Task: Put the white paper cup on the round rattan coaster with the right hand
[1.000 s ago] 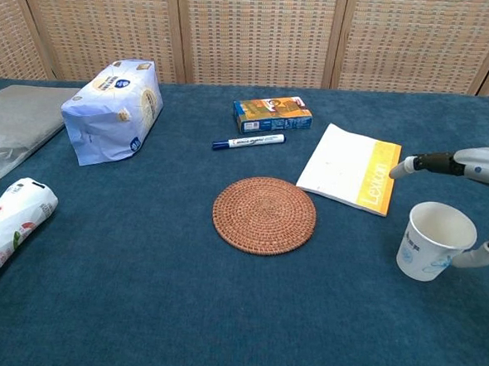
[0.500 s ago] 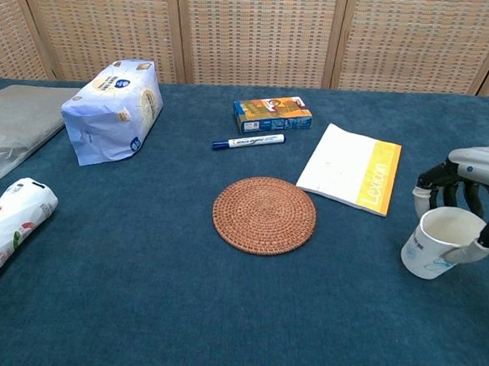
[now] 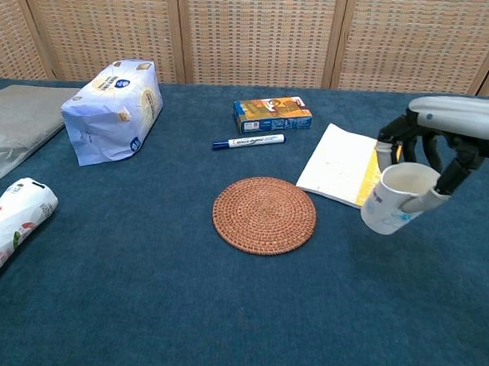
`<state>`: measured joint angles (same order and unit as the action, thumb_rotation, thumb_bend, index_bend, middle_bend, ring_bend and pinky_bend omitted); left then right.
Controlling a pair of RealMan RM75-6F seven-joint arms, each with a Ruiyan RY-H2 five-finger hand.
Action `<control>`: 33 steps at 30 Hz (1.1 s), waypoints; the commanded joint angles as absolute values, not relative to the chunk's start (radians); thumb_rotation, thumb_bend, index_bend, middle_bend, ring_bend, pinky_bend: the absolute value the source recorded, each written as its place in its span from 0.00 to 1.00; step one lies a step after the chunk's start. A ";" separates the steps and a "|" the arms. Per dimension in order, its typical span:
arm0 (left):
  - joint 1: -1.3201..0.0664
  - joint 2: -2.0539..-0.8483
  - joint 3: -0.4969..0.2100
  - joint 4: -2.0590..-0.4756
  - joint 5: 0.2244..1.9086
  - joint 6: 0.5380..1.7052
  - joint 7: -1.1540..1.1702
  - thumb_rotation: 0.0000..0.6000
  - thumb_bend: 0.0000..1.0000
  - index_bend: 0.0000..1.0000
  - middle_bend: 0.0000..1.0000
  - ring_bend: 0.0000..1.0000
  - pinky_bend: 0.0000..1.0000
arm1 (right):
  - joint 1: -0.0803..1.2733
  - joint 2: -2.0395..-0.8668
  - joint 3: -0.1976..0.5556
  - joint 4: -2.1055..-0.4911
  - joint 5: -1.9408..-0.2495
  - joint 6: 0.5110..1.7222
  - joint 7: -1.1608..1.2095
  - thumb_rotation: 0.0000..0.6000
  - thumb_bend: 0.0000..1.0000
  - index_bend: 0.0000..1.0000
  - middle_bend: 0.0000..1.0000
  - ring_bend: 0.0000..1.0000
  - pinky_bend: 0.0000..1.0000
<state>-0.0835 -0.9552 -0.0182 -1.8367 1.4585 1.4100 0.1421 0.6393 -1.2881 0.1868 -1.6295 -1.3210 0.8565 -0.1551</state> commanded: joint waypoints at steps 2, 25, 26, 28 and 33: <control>-0.100 -0.961 -0.027 -1.834 1.436 1.386 0.150 1.00 0.00 0.00 0.00 0.00 0.00 | 0.785 -1.349 0.278 -1.571 -1.183 0.714 -0.186 1.00 0.15 0.50 0.49 0.48 0.58; -0.124 -0.979 -0.035 -1.830 1.375 1.351 0.179 1.00 0.00 0.00 0.00 0.00 0.00 | 1.096 -1.581 0.241 -1.420 -0.791 0.692 -0.493 1.00 0.16 0.46 0.50 0.49 0.58; -0.124 -0.979 -0.035 -1.830 1.375 1.351 0.179 1.00 0.00 0.00 0.00 0.00 0.00 | 1.103 -1.585 0.238 -1.419 -0.774 0.694 -0.499 1.00 0.16 0.45 0.50 0.49 0.58; -0.125 -0.979 -0.034 -1.830 1.375 1.351 0.178 1.00 0.00 0.00 0.00 0.00 0.00 | 1.115 -1.594 0.233 -1.421 -0.740 0.697 -0.510 1.00 0.15 0.45 0.50 0.48 0.58; -0.124 -0.973 -0.033 -1.830 1.374 1.353 0.168 1.00 0.00 0.00 0.00 0.00 0.00 | 1.155 -1.583 0.198 -1.440 -0.624 0.696 -0.568 1.00 0.07 0.19 0.31 0.30 0.47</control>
